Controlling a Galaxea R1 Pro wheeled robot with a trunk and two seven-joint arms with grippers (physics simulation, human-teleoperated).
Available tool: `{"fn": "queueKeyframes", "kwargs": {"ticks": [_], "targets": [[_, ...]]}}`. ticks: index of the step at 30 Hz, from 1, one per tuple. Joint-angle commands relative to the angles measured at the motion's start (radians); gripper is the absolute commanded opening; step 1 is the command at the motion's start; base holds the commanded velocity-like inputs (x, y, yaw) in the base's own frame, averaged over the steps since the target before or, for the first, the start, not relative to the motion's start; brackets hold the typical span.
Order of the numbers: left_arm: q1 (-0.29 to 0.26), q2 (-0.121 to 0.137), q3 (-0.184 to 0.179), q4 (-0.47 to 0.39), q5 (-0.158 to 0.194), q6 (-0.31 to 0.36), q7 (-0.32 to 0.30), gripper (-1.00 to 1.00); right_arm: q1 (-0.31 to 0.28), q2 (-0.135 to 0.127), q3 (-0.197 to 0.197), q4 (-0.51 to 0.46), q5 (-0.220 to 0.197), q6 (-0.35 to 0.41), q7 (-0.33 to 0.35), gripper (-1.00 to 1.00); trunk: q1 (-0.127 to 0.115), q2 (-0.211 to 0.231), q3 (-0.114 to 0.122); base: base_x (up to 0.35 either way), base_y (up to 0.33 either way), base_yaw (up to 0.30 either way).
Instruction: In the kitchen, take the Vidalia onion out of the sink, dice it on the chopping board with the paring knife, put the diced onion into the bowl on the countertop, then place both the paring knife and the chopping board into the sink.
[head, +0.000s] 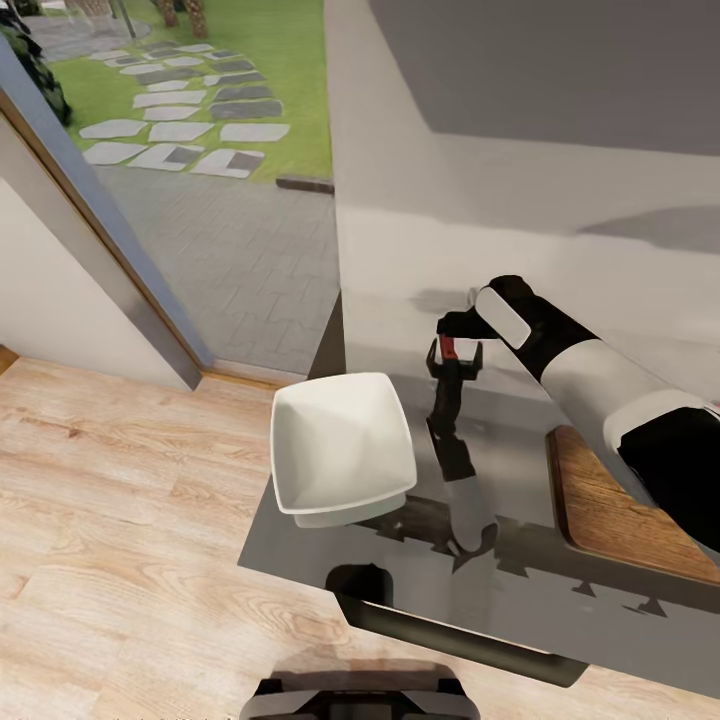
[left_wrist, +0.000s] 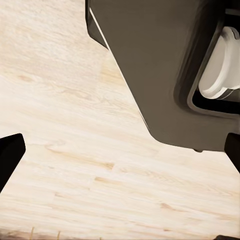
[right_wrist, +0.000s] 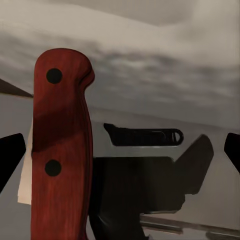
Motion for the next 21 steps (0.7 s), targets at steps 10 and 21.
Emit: {"fn": "queueKeyframes", "kwargs": {"ticks": [10,21], "targets": [[0.000,-0.001,0.005,-0.001,0.001,-0.002,0.000,1.00,-0.001,-0.001,0.008,-0.002,-0.010,0.002,-0.008,1.00,0.000,-0.002,-0.006,0.000,0.000,0.000],[0.000,-0.001,0.005,-0.001,0.001,-0.002,0.000,1.00,-0.001,-0.001,0.009,-0.002,-0.010,0.002,-0.008,1.00,0.000,-0.002,-0.009,0.000,0.000,0.000]]}}
